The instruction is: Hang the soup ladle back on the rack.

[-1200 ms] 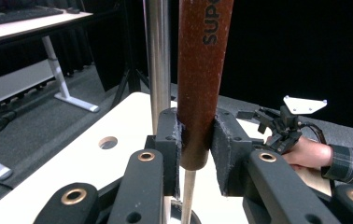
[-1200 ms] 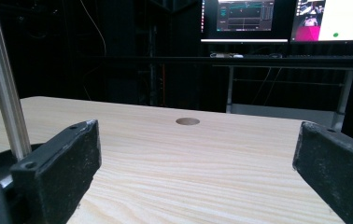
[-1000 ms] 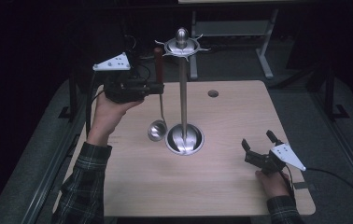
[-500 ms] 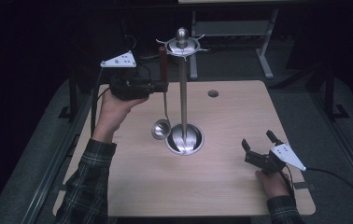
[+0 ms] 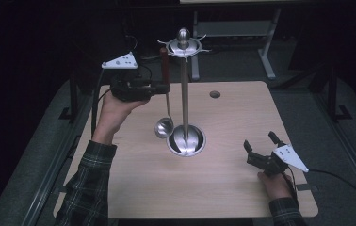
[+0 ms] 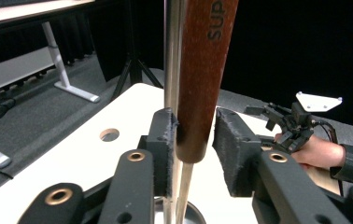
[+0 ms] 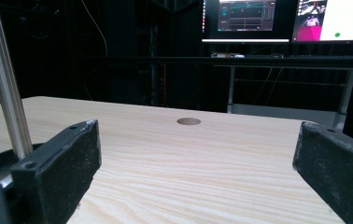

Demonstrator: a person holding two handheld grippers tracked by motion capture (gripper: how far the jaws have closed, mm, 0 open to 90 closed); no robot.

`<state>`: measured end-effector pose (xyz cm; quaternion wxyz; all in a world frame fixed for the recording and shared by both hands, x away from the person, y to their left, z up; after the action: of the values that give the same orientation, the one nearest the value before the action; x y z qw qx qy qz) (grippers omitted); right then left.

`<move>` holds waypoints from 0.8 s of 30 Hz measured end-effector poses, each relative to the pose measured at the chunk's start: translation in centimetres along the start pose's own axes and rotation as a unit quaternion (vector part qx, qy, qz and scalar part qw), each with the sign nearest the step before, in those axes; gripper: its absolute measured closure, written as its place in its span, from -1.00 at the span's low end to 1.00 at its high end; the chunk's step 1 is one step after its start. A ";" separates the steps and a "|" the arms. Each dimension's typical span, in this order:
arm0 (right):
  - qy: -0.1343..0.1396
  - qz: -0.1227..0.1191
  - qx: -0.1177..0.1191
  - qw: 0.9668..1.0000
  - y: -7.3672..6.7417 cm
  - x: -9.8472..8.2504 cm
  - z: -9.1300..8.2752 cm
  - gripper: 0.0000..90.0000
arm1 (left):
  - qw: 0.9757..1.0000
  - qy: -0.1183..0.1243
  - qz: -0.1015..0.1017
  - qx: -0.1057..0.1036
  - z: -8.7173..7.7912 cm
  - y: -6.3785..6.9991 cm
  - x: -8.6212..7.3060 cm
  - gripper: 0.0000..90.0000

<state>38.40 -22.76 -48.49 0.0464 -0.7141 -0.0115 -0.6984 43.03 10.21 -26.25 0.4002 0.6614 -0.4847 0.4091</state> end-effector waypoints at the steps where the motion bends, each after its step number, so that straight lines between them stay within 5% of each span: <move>1: 0.000 0.000 0.000 1.000 0.0 0.0 0.0 -1.00 | 1.000 -0.001 -0.001 0.000 -0.1 0.0 -0.1 0.45; 13: 0.000 -0.001 0.000 1.000 0.0 0.0 0.0 -1.00 | 1.000 -0.014 0.006 0.020 -1.0 0.0 -2.4 -0.06; 24: 0.002 -0.003 0.000 1.000 0.0 0.0 0.0 -1.00 | 0.999 -0.026 -0.004 0.030 -2.1 0.3 -5.0 -0.26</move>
<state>38.43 -22.78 -48.47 0.0443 -0.7129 -0.0129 -0.6998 41.43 13.67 -30.18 0.3692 0.6851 -0.4802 0.4046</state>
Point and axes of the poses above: each handheld gripper's, and its own axes: z roughly forward along the jaws, x roughly out of its top, y roughly to its right, the point moved 9 cm from there along z, roughly forward along the jaws, and after that the axes turned 14 degrees about -x, right-handed, at the moved point
